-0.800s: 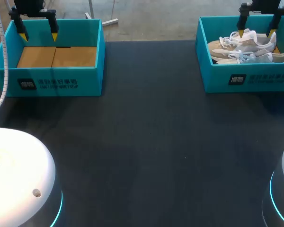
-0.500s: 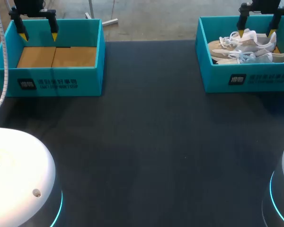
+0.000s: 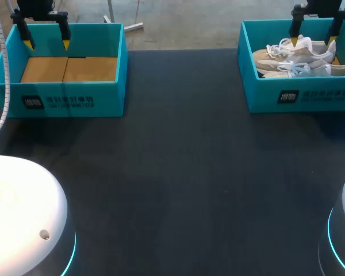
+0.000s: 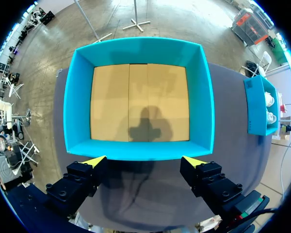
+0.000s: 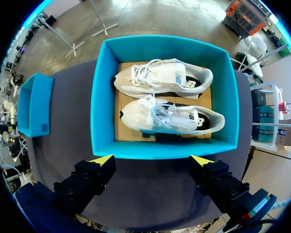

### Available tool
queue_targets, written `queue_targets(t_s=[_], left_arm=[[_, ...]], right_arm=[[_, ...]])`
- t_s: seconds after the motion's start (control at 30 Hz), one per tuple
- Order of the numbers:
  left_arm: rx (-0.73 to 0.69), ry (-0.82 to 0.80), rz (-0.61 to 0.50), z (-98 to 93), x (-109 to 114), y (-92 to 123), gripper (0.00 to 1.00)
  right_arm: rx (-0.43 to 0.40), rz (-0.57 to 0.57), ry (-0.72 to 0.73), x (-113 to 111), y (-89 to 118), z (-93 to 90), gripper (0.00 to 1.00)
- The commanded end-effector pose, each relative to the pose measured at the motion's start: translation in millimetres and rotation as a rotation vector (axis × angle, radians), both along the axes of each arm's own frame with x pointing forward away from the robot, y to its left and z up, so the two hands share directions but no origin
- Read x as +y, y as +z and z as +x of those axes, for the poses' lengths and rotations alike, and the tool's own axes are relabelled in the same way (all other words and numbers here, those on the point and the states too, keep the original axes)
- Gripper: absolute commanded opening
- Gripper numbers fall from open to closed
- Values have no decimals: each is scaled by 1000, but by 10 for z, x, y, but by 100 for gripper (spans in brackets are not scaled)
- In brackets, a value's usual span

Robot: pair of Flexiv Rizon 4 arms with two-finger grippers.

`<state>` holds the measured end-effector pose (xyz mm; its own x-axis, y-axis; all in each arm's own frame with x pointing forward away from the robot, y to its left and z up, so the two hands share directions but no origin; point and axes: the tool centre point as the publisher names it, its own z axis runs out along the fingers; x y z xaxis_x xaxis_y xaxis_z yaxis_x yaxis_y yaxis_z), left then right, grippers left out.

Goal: Take the shoe out of the shoebox, open the shoe tongue, remove and reinsert the insole, then place the shoe into the shoebox

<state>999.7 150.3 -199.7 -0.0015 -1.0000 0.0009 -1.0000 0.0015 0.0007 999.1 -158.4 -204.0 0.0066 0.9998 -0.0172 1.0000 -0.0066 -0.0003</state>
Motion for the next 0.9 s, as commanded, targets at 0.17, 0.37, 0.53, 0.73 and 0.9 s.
queue_targets(t_s=[0.17,0.37,0.53,0.73,0.9], left_arm=[[0,0,0,0,-1,-1,100],[0,0,0,0,-1,-1,100],[0,0,0,0,-1,-1,100],[0,0,0,0,-1,-1,100],[0,0,0,0,-1,-1,100]], right_arm=[[8,1,-16,-274,-58,46,100],[-2,-6,-13,-493,-121,68,100],[-9,-12,23,-636,-230,98,100],[-1,-8,13,-807,-392,135,100],[4,-20,-4,-906,-442,167,100]])
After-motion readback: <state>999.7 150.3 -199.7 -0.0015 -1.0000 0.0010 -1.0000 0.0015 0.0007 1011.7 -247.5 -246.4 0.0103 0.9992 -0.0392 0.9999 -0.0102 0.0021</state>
